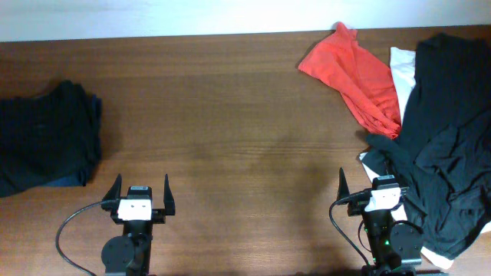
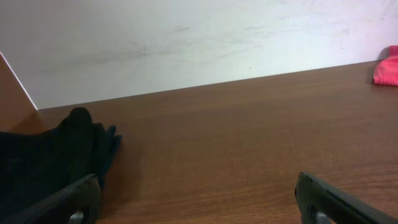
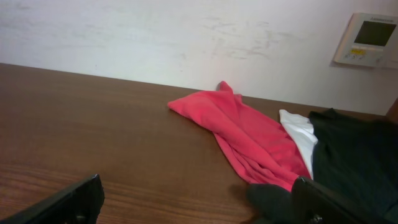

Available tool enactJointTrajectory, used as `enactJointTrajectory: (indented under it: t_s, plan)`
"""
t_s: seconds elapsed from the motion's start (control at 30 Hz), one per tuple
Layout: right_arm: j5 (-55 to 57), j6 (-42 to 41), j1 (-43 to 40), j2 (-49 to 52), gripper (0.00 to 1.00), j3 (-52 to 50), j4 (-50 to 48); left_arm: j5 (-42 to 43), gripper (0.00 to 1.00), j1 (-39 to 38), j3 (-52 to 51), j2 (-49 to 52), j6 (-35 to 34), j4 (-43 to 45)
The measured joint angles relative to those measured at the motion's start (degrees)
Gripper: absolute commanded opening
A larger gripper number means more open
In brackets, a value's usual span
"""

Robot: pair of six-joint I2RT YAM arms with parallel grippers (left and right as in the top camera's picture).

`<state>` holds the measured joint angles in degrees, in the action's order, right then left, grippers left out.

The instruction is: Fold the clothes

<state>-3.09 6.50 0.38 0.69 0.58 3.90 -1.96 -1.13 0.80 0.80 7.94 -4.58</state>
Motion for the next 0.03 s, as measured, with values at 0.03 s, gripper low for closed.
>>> enactJointTrajectory:
  t_s: [0.03]
  plan:
    - [0.0,0.0,0.0,0.0,0.99,0.0,0.0,0.0,0.99,0.0,0.0,0.0,0.0,0.0]
